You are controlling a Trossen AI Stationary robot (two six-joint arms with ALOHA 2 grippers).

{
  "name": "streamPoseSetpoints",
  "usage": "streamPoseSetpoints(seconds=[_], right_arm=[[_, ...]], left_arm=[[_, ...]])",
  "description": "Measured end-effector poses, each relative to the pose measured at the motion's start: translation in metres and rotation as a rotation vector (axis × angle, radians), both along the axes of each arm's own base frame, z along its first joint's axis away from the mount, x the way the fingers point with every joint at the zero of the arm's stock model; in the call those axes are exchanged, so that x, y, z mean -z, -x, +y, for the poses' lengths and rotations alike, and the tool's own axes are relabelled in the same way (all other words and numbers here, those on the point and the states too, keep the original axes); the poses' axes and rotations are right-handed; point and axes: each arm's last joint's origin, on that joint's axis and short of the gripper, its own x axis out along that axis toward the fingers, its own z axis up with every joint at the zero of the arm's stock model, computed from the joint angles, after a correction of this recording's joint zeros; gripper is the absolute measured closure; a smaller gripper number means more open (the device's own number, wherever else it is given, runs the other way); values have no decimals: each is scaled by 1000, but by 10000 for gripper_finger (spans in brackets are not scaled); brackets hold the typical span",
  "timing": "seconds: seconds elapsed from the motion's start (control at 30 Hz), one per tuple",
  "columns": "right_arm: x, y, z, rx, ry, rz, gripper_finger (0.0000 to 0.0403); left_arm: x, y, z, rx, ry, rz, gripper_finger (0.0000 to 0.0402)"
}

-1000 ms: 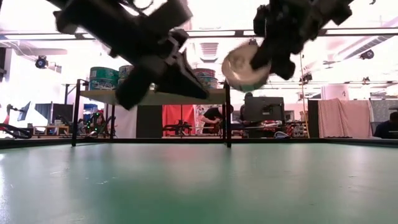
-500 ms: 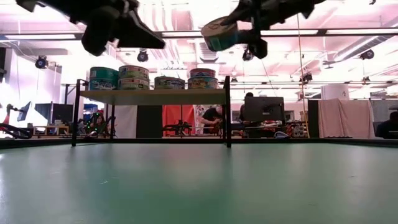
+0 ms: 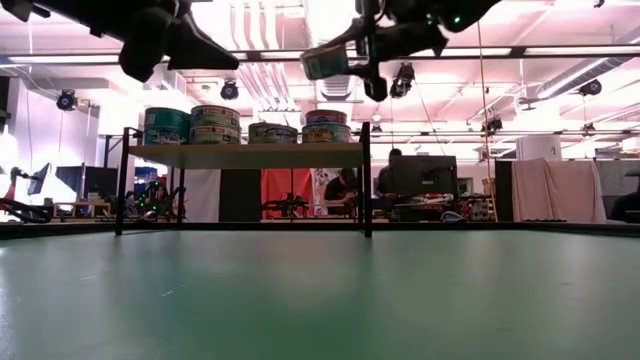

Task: Stack canned seafood by type on shelf
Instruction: Stack the center blue tuna can on top of the blue tuna can on the shelf

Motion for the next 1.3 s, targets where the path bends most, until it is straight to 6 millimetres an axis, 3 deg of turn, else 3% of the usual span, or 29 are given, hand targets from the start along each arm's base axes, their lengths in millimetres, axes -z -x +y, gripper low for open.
streamPoseSetpoints(seconds=[0.23, 0.43, 0.7, 1.3], right_arm=[[4, 9, -44, 91, -60, 0, 220], [16, 17, -65, 136, -131, 28, 220], [26, 13, -68, 98, -193, 39, 220], [28, 8, -64, 93, -236, 49, 220]], left_arm=[[-1, -1, 1, -42, -8, -6, 402], [-1, -1, 1, -51, -8, -9, 402], [-1, -1, 1, -52, -8, -10, 401], [-1, -1, 1, -51, -10, -8, 401]])
